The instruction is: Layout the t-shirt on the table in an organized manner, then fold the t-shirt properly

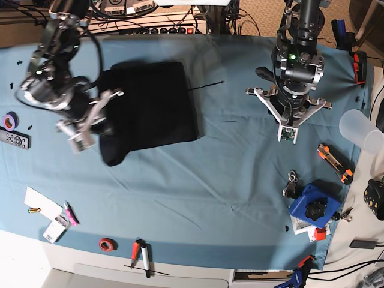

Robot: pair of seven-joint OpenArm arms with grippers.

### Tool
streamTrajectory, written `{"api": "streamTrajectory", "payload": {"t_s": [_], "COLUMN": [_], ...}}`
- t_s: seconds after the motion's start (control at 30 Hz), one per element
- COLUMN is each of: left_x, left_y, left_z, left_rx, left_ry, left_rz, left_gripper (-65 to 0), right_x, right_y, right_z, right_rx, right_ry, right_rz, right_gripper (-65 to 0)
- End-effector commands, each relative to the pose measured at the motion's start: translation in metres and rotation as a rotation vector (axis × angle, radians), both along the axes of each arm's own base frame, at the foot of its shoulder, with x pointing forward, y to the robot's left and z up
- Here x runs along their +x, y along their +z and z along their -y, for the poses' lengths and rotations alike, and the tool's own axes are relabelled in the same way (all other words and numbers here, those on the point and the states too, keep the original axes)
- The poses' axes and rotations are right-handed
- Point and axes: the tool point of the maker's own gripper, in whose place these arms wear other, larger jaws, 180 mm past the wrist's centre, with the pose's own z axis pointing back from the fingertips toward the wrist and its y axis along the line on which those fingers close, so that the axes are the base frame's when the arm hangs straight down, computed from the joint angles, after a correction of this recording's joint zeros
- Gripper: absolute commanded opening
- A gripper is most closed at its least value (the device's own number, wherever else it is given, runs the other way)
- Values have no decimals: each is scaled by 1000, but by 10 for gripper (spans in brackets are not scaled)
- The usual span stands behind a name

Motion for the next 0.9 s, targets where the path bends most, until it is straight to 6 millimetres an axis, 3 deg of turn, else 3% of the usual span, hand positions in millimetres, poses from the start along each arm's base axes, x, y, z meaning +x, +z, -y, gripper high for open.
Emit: {"api": "streamTrajectory", "payload": {"t_s": [0.0, 0.1, 0.27, 0.4, 0.43, 0.5, 0.57, 0.7, 0.87], "left_x": [6, 6, 8, 8, 8, 8, 8, 8, 10], "left_y": [11, 11, 13, 13, 13, 13, 13, 13, 15], "left_z": [0, 0, 1, 1, 1, 1, 1, 1, 9], "left_rx": [0, 0, -2, -2, -2, -2, -2, -3, -49], "left_ry": [-2, -2, -5, -5, -5, -5, -5, -6, -24], "left_rz": [47, 47, 66, 65, 65, 65, 66, 66, 82], "left_gripper": [-571, -571, -571, -571, -571, -571, -571, -571, -571], "right_x": [2, -6, -17, -22, -22, -22, -20, -14, -27], "right_y": [6, -14, -24, -38, -41, -44, -43, -29, -11], "right_z": [-12, -34, -76, -83, -82, -81, -81, -97, -130], "right_rx": [8, -50, -64, -180, -209, -252, -258, -120, 97], "right_ry": [33, 93, 233, 274, 279, 282, 273, 246, 338], "right_rz": [30, -20, -41, -58, -60, -61, -47, -17, -41], "right_gripper": [-650, -650, -650, -650, -624, -511, -446, -444, -444]}}
